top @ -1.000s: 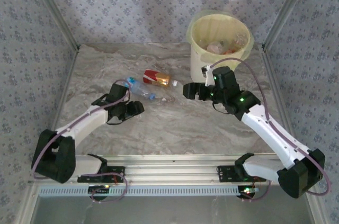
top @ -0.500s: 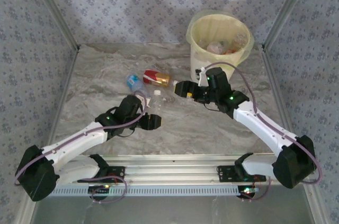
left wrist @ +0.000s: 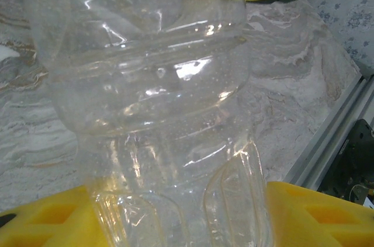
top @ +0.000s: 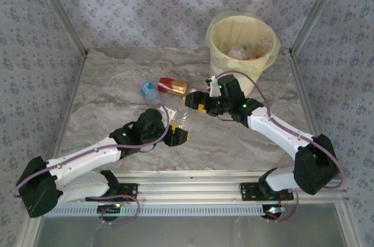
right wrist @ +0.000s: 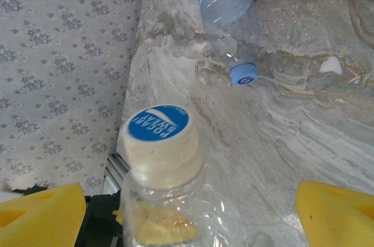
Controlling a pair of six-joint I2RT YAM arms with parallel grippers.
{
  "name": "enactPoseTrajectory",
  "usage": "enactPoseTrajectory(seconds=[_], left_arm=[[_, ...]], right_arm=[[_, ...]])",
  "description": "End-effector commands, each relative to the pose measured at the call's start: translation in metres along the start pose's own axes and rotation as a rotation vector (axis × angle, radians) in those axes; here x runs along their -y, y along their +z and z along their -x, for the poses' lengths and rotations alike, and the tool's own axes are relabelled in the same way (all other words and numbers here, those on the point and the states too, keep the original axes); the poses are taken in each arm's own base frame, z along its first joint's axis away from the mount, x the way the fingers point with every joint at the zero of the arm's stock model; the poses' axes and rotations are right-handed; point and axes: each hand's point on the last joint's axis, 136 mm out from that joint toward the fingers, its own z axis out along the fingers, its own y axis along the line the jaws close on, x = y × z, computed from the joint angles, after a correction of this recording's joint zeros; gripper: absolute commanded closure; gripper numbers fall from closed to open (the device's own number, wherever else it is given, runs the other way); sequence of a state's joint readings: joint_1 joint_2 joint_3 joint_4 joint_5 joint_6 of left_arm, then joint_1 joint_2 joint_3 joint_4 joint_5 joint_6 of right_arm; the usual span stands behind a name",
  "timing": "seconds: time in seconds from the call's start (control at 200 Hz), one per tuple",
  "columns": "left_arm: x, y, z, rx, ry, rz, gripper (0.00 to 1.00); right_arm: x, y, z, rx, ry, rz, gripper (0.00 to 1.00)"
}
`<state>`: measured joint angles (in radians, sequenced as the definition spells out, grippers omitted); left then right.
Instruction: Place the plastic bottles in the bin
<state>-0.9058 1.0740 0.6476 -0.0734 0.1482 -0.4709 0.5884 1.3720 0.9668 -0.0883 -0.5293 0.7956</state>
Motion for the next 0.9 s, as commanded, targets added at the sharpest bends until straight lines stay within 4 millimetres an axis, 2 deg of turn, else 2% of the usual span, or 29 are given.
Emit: enactPoseTrajectory(seconds=[0.0,0.185,0.395,0.54,0.68,0.775,0.894], left_arm=[[0.010,0.000,0.027,0.089,0.043,-0.005,0.38],[0.016,0.004,0.040,0.131,0.058,-0.005,0.38],[0.021,0.005,0.050,0.161,0.067,-0.017,0.36],[0.024,0.004,0.054,0.168,0.068,-0.021,0.34],[0.023,0.005,0.052,0.153,0.059,-0.016,0.20],[0.027,0.000,0.057,0.167,0.049,-0.027,0.01],[0.038,-0.013,0.070,0.191,0.073,-0.054,0.00]], right_arm=[[-0.019,0.005,0.002,-0.017,-0.020,0.061,0.06],[-0.017,0.015,-0.005,-0.045,-0.017,0.060,0.07],[-0.017,0.016,-0.006,-0.056,-0.017,0.054,0.11],[-0.018,0.016,-0.005,-0.047,-0.019,0.053,0.22],[-0.024,0.007,0.006,-0.022,-0.038,0.054,0.34],[-0.028,-0.008,0.019,0.015,-0.079,0.032,0.36],[-0.040,-0.037,0.046,0.084,-0.149,0.008,0.36]])
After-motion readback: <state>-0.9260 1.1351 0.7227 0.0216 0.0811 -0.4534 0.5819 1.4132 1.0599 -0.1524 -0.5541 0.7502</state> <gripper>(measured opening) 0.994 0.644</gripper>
